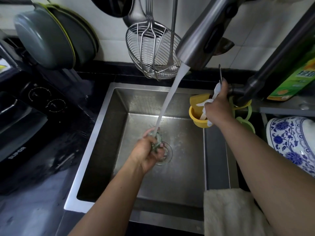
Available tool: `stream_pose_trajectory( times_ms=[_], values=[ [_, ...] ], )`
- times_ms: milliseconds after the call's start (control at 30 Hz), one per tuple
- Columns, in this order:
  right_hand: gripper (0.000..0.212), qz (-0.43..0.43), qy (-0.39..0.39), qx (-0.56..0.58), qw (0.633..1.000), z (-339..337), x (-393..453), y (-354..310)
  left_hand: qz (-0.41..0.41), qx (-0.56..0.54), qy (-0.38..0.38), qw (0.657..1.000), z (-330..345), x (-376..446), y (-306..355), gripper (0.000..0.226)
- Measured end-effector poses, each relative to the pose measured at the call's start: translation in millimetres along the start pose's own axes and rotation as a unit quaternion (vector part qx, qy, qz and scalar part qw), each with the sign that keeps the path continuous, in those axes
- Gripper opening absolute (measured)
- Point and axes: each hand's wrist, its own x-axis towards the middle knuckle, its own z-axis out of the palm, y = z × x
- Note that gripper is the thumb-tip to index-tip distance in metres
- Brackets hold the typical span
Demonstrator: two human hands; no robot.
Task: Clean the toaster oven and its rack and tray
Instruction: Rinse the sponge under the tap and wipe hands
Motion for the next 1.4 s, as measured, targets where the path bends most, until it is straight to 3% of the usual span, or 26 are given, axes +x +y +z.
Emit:
stream_pose_trajectory(
  times_ms=[133,233,333,467,567,700,800,867,933,1000,1067,1167,1267,1400],
  values=[
    [0.089,-0.021,-0.038,-0.065,0.997,-12,-2,-3,-0.037,-0.052,0.002,0.998,-30,-22,9,0.008],
    [0.088,-0.007,-0.046,-0.021,0.999,-22,-14,-7,-0.065,-0.015,0.031,0.997,-52,-51,12,0.049],
    [0.058,-0.031,-0.035,-0.046,0.998,-19,-58,8,-0.050,0.051,0.100,0.992,-58,-73,12,0.052],
    [0.024,0.002,-0.139,-0.130,0.982,-16,-95,42,0.024,0.177,0.133,0.975,-46,-94,20,0.026],
    [0.024,0.019,-0.143,-0.135,0.980,-27,-100,50,0.122,0.344,0.133,0.922,-31,-95,34,0.026],
    [0.025,-0.012,-0.147,-0.170,0.974,-35,-104,55,0.185,0.561,0.162,0.791,-22,-70,44,0.056],
    [0.028,-0.035,-0.135,-0.190,0.972,-35,-110,57,0.188,0.592,0.172,0.764,-21,-50,40,0.056],
    [0.028,-0.040,-0.129,-0.191,0.972,-34,-112,56,0.182,0.577,0.165,0.779,-17,-46,35,0.053],
    [0.028,-0.050,-0.135,-0.191,0.971,-36,-113,53,0.149,0.494,0.136,0.846,-15,-52,34,0.048],
    [0.029,-0.058,-0.144,-0.188,0.970,-40,-111,51,0.051,0.377,0.062,0.923,-17,-65,34,0.054],
    [0.029,-0.073,-0.151,-0.184,0.969,-42,-109,49,-0.025,0.251,0.015,0.968,-17,-76,35,0.055],
    [0.029,-0.109,-0.151,-0.186,0.965,-45,-100,42,0.017,0.127,0.039,0.991,-7,-88,38,0.016],
    [0.051,-0.147,-0.137,-0.247,0.948,-53,-82,21,0.067,0.026,0.073,0.995,18,-77,41,0.039],
    [0.063,-0.194,-0.113,-0.356,0.907,-58,-54,-10,0.070,0.000,0.052,0.996,65,-59,47,0.053]
  ],
)
